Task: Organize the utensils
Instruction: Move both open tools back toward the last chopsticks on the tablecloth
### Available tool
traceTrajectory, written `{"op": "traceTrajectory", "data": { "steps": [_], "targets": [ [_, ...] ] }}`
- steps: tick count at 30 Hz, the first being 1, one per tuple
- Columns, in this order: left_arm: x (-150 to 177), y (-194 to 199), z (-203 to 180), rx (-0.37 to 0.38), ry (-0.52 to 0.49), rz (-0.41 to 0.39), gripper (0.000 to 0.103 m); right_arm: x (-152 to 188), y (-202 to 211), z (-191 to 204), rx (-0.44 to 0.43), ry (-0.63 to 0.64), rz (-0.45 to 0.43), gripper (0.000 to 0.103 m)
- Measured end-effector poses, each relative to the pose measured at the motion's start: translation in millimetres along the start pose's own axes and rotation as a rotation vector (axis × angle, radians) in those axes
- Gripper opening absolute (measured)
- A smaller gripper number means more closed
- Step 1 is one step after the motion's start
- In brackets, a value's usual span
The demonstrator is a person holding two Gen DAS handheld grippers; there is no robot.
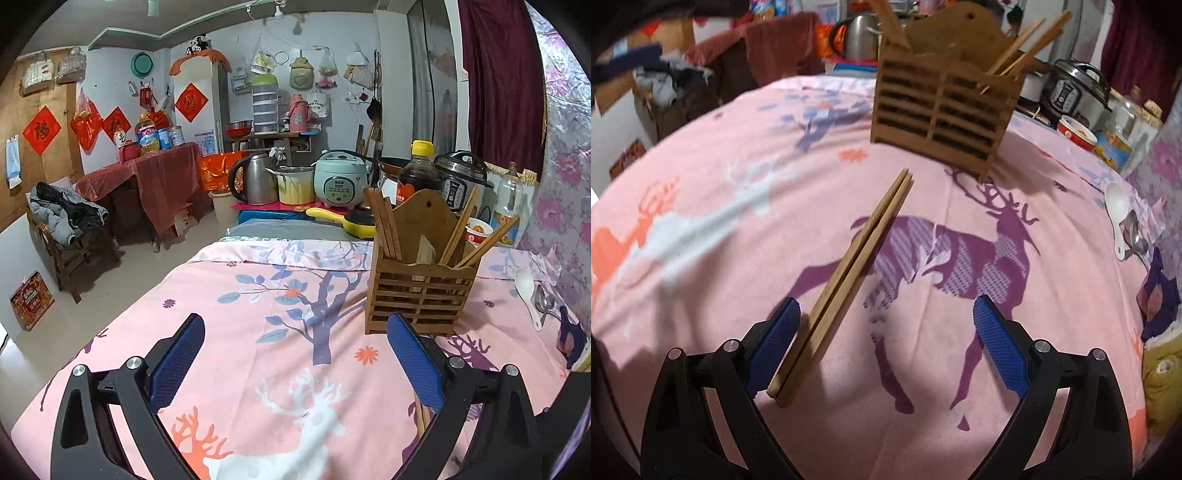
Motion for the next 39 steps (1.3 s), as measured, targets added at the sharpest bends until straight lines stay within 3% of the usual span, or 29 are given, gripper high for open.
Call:
{"op": "traceTrajectory", "data": {
  "steps": [8, 14, 16, 20, 25, 33, 39],
  "targets": [
    [-1.8, 5.1, -3.6, -0.019, -0.022, -0.025, 0.097, 0.3, -8.6, -13.1, -0.011, -0.041, 0.035, 0.094],
    [-0.2, -0.9, -3.0, -0.029, -0.035, -0.008, 0.097, -9.9, -10.6, -56.7, 0.151, -0.104, 0.007, 0.094],
    [2.1, -7.3, -1.0, -0.033, -0.032, 0.018, 0.097, -12.8, -9.4, -66.1, 0.119, -0.157, 0.002, 0.094],
    [6.6, -20.6, 5.4, -0.014, -0.002, 0.07, 0.097, -18.2, -0.5, -62.9, -0.031, -0.212, -0.016, 0.093],
    [13.3, -34.2, 15.3, 0.014, 0.047, 0.13, 0.097, -21.2, 1.8, -60.3, -0.075, -0.215, -0.021, 0.072],
    [17.6, -39.1, 12.1, 0.016, 0.034, 0.152, 0.097, -13.6, -9.2, -68.6, 0.075, -0.128, 0.017, 0.068],
    [16.6, -38.3, 3.0, 0.005, -0.016, 0.148, 0.097, -7.7, -10.6, -65.4, 0.11, -0.035, 0.038, 0.069]
  ]
}}
Point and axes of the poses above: each gripper's, at about its wrist camera, not at the fingertips, and y roughly against the way its jaws point, z to its left, x to its underside, the point moved 7 cm from there along -y, roughly the way its jaws point, and after that the axes turned 8 degrees about -y, right-handed, at the moved point
